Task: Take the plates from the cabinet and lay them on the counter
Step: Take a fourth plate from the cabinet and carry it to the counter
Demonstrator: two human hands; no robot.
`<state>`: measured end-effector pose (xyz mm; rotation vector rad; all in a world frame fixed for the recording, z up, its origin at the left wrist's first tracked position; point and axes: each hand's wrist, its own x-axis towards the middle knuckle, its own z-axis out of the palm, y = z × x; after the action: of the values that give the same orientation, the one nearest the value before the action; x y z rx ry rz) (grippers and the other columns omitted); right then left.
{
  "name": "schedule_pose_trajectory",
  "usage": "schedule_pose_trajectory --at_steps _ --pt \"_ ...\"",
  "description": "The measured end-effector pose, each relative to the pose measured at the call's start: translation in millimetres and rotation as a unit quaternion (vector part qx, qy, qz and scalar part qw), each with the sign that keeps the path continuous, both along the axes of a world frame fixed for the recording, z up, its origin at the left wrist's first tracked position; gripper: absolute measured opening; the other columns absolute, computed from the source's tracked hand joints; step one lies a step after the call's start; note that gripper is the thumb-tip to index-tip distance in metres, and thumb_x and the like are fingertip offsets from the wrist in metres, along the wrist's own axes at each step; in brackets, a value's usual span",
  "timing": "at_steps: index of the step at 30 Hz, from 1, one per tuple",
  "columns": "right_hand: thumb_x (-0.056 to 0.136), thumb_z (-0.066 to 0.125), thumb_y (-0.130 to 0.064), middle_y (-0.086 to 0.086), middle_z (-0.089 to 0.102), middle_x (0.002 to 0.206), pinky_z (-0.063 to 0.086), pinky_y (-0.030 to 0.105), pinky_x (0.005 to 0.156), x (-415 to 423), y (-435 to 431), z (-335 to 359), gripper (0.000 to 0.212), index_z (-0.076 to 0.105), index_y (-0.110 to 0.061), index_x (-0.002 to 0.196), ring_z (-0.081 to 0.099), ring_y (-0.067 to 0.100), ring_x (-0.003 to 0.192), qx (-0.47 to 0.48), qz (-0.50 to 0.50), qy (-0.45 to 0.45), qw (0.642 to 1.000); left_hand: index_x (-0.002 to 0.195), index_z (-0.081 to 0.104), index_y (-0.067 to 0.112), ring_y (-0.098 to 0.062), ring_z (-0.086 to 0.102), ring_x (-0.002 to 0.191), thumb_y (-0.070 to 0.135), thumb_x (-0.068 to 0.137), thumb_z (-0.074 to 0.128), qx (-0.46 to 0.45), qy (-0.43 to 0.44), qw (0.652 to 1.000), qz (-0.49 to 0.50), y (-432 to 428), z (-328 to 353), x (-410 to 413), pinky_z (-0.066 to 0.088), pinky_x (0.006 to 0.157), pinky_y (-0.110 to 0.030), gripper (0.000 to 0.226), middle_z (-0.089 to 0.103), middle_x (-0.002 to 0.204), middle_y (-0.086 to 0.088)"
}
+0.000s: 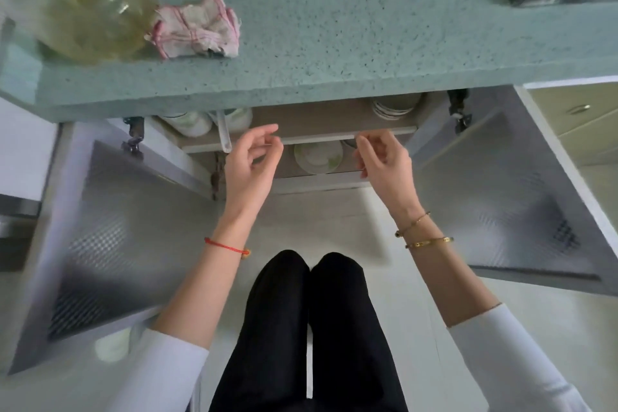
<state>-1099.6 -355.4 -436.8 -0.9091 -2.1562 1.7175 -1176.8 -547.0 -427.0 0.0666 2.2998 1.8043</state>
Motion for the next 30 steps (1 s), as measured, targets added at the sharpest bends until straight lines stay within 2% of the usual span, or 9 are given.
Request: schedule_pose_trajectory --at_steps 3,9,13,17,20,23,26,28,30 --pt "0.095 0.057 -0.028 -0.015 0.063 0.056 0.046 0.018 0.050 -17.2 13.2 -86.4 0.012 0.062 -0.020 0.088 0.056 -0.001 0.048 0.009 0.003 -0.006 1.000 0.112 0.070 0.027 -0.002 0.067 0.088 0.025 0.091 0.067 -0.004 0.008 1.000 -0.009 13.1 -83.3 -24.1 0.058 0.093 -0.035 0.022 0.070 0.099 0.007" --pt "0.093 0.058 -0.024 -0.020 0.066 0.059 0.050 0.019 0.052 -48.0 35.7 -252.3 0.016 0.059 -0.034 0.081 0.058 -0.004 0.052 0.001 0.025 -0.032 0.999 0.113 0.072 0.024 -0.002 0.069 0.095 0.027 0.090 0.067 -0.087 0.028 0.995 -0.037 26.6 -242.0 -76.7 0.053 0.093 -0.026 0.024 0.072 0.096 0.016" --pt "0.094 0.059 -0.022 -0.004 0.069 0.075 0.051 0.030 0.064 -84.1 54.3 -349.1 0.007 0.059 -0.024 0.088 0.060 0.008 0.064 0.043 0.061 -0.072 0.995 0.116 0.070 0.009 -0.031 0.069 0.107 0.013 0.090 0.069 -0.127 -0.017 0.990 -0.062 46.0 -338.2 -117.7 0.052 0.100 -0.040 0.026 0.074 0.107 -0.012" --pt "0.093 0.058 -0.027 0.012 0.074 0.094 0.056 0.042 0.082 -126.0 71.8 -424.2 0.022 0.069 -0.010 0.101 0.068 0.026 0.083 0.081 0.062 -0.106 0.989 0.123 0.067 0.013 -0.014 0.066 0.101 0.021 0.091 0.067 -0.174 -0.034 0.980 -0.093 59.8 -421.2 -152.1 0.048 0.092 -0.022 0.032 0.073 0.114 -0.007" --pt "0.093 0.056 -0.028 0.015 0.075 0.097 0.056 0.043 0.087 -150.7 79.9 -466.6 0.028 0.069 -0.006 0.105 0.068 0.027 0.086 0.085 0.052 -0.121 0.988 0.122 0.066 0.013 -0.019 0.067 0.103 0.024 0.091 0.066 -0.174 -0.046 0.980 -0.085 68.0 -473.1 -172.7 0.051 0.089 -0.026 0.033 0.072 0.112 -0.009" --pt "0.092 0.058 -0.025 0.019 0.074 0.103 0.054 0.046 0.093 -170.3 88.3 -502.8 0.029 0.069 -0.002 0.105 0.069 0.034 0.099 0.094 0.033 -0.139 0.985 0.097 0.074 0.016 -0.025 0.068 0.101 0.016 0.089 0.065 -0.189 -0.046 0.978 -0.081 77.0 -509.7 -188.9 0.048 0.081 -0.024 0.012 0.073 0.105 -0.016" --pt "0.094 0.057 -0.026 0.019 0.072 0.111 0.052 0.043 0.096 -183.5 96.5 -529.9 0.033 0.069 0.001 0.109 0.067 0.036 0.104 0.124 0.031 -0.178 0.976 0.059 0.057 0.017 -0.038 0.070 0.093 0.010 0.085 0.063 -0.223 -0.036 0.970 -0.086 85.3 -544.3 -205.3 0.041 0.065 -0.024 0.027 0.070 0.088 -0.031" --pt "0.096 0.054 -0.025 0.019 0.068 0.121 0.046 0.037 0.101 -191.0 101.5 -546.0 0.037 0.064 0.003 0.117 0.062 0.035 0.115 0.156 0.039 -0.216 0.963 0.062 0.057 0.013 -0.041 0.069 0.095 0.013 0.085 0.065 -0.246 -0.039 0.964 -0.093 91.1 -561.9 -214.9 0.042 0.060 -0.025 0.025 0.069 0.089 -0.032" --pt "0.098 0.050 -0.023 0.022 0.060 0.131 0.038 0.035 0.103 -196.6 105.6 -558.2 0.042 0.055 0.008 0.126 0.055 0.036 0.123 0.185 0.039 -0.247 0.950 0.079 0.065 0.008 -0.036 0.070 0.098 0.021 0.086 0.066 -0.252 -0.050 0.962 -0.097 95.7 -572.4 -222.5 0.048 0.070 -0.031 0.014 0.072 0.095 -0.026"
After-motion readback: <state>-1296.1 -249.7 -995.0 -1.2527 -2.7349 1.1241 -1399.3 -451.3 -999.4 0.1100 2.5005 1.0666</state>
